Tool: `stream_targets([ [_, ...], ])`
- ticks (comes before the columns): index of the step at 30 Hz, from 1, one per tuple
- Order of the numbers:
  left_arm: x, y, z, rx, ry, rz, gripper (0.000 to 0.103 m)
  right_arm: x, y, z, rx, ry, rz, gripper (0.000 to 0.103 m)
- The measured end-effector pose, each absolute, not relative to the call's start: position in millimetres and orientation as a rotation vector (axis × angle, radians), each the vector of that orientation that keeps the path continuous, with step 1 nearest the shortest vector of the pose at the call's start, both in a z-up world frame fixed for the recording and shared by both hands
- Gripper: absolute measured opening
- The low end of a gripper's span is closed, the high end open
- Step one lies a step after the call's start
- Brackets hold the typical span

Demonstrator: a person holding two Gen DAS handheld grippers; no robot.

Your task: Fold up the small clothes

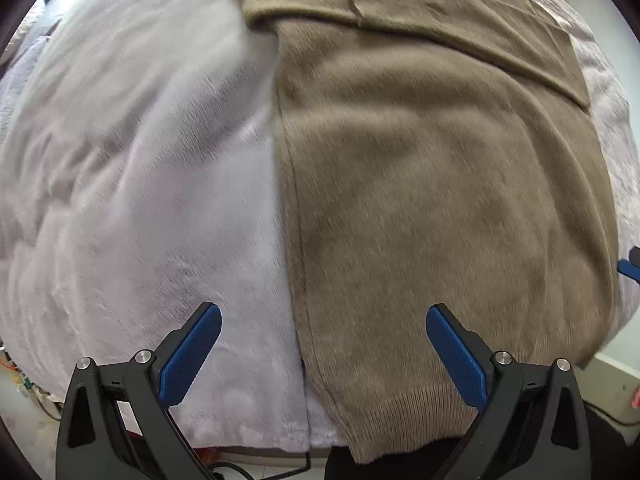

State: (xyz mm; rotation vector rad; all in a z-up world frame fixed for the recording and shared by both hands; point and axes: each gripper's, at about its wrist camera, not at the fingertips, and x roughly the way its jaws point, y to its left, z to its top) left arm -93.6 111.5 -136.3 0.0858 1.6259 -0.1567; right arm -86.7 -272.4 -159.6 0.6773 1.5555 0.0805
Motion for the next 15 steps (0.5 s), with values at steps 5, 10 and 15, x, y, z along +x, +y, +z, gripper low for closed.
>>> stream_targets([
  [5, -119, 114, -143, 0.036, 1.687, -0.263, 0.103, -103, -282, -164, 0.698, 1.587, 0.096, 0.079],
  [10, -142, 117, -152, -0.003, 1.753, -0.340, 0.103, -125, -289, -174, 0.773, 1.638, 0.142, 0.079],
  [15, -156, 112, -159, -0.018, 1.787, -0.396, 0.103, -142, -294, -184, 0.848, 1.661, 0.182, 0.079],
])
